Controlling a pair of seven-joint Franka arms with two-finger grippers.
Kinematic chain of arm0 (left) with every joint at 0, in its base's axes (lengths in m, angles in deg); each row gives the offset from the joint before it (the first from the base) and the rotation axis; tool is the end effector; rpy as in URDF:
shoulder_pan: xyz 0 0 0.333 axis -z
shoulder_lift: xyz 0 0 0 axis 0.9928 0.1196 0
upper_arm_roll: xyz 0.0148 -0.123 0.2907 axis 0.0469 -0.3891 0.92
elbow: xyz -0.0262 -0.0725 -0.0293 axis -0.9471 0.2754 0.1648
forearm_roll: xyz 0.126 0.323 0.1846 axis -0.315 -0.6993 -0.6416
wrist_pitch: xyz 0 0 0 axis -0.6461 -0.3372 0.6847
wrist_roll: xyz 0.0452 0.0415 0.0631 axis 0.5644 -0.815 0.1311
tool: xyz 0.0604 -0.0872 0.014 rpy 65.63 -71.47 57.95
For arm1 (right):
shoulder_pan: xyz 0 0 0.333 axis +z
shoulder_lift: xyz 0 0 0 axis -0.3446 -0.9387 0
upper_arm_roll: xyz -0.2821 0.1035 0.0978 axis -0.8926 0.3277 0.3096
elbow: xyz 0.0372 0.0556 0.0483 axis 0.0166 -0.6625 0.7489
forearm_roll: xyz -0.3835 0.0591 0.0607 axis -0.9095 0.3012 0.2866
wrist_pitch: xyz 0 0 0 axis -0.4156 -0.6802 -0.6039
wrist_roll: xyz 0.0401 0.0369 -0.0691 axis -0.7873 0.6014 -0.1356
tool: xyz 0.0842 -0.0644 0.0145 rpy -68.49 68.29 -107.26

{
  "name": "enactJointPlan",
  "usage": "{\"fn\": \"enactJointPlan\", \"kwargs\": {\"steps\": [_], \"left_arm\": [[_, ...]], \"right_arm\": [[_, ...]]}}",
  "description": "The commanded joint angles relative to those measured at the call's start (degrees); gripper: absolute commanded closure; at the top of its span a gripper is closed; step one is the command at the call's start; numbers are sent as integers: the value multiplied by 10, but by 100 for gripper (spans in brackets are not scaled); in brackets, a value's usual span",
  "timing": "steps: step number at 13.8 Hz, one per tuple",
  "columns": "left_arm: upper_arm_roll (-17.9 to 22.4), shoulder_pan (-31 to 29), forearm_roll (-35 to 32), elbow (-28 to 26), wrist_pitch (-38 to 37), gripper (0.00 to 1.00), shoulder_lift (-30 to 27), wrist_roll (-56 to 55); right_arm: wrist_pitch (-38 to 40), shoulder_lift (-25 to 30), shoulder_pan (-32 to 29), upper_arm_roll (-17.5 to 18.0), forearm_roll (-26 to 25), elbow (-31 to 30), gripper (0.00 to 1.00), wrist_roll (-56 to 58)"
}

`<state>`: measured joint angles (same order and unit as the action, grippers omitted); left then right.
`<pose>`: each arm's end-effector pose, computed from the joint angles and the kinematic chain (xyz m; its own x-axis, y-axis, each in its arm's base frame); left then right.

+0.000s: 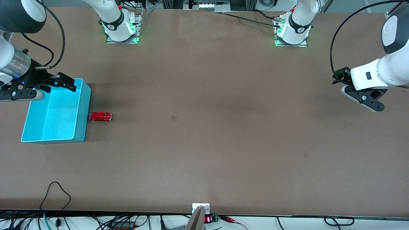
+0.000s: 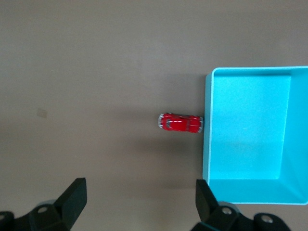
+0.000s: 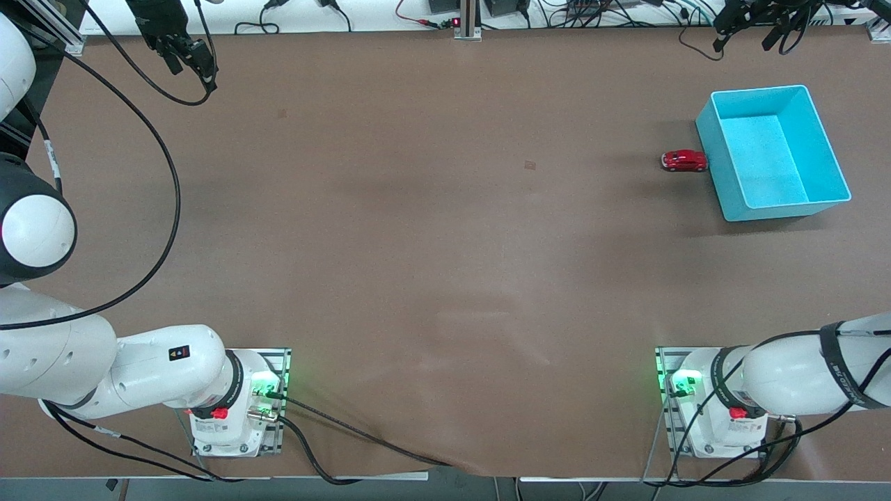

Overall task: Wind red beetle toy and store in blue box
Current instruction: 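Reach the right gripper toward the red car beside the cyan box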

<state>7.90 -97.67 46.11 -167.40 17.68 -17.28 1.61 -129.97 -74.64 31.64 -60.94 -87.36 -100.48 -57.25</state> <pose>0.5681 -0.0091 0.5141 0.8304 -0.5133 -0.2167 -0.5136 -0.8560 0.0592 0.5735 0.0302 0.5436 0.9983 0.0486 -0.0310 0.0477 -0.9984 -0.0299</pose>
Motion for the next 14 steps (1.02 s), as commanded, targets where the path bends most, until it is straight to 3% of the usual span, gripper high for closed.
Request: {"fn": "enactJointPlan", "kwargs": {"steps": [1, 3, 6, 9, 10, 12, 14], "left_arm": [[-5, -2, -1, 22, -14, 0, 8, -18], [-5, -1, 0, 48, -12, 0, 17, -75], [-6, -1, 0, 62, -13, 0, 25, -174], [-1, -1, 3, 61, -6, 0, 27, -245], [22, 30, 5, 57, -4, 0, 25, -270], [124, 120, 6, 46, 35, 0, 13, -278], [139, 142, 31, -16, 77, 0, -46, -281]], "right_arm": [[-2, -22, 6, -3, 12, 17, 0, 7], [-3, -42, 6, -3, 13, 26, 0, 13], [-14, -93, -1, -6, 14, 31, 0, 116], [-66, -106, -14, -7, 10, -23, 0, 267], [-83, -106, -16, -6, 12, -48, 0, 337], [-150, -106, -19, -7, 8, -109, 0, 456], [-199, -121, -20, -7, 2, -136, 0, 550]]}}
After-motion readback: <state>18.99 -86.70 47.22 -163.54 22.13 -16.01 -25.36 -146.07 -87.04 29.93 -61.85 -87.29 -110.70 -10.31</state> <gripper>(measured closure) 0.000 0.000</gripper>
